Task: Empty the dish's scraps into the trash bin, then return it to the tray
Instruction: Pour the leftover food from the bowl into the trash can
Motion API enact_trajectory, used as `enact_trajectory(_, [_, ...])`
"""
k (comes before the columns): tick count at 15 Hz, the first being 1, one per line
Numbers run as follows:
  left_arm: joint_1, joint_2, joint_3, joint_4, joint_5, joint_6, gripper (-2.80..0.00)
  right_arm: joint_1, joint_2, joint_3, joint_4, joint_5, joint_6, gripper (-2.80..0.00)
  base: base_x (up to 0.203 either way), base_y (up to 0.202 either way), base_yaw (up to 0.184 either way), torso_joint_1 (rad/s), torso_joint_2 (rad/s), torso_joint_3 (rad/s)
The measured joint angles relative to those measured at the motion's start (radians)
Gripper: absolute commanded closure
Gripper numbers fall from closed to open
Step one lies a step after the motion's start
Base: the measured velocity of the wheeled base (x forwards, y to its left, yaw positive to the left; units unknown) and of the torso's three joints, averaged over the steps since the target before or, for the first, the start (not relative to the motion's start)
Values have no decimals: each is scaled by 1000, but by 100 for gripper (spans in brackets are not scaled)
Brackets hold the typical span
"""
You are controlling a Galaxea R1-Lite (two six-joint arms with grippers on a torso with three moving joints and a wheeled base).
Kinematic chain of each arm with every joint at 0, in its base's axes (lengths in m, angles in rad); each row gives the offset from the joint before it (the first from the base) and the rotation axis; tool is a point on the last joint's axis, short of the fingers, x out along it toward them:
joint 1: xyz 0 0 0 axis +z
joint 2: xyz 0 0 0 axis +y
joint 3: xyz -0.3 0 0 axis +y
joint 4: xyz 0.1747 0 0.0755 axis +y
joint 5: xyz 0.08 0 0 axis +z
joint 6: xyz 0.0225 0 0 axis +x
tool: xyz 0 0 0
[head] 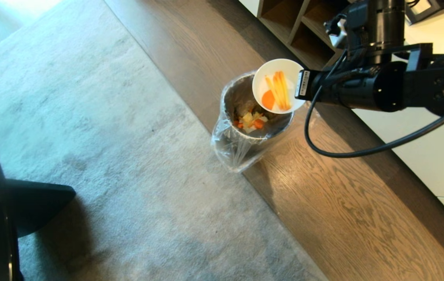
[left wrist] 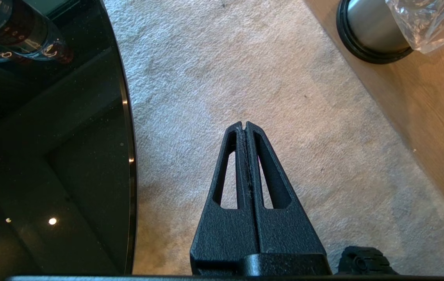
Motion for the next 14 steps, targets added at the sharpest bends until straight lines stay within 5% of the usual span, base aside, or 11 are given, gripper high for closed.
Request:
enact_trajectory(9, [0,0,0,0,0,-1,0,-41,117,128,-650,15,-622,0,0,0,0,0,0,0])
enact_trajectory(14, [0,0,0,0,0,0,0,-43,160,146,-905,141,-852,0,0,0,0,0,0,0])
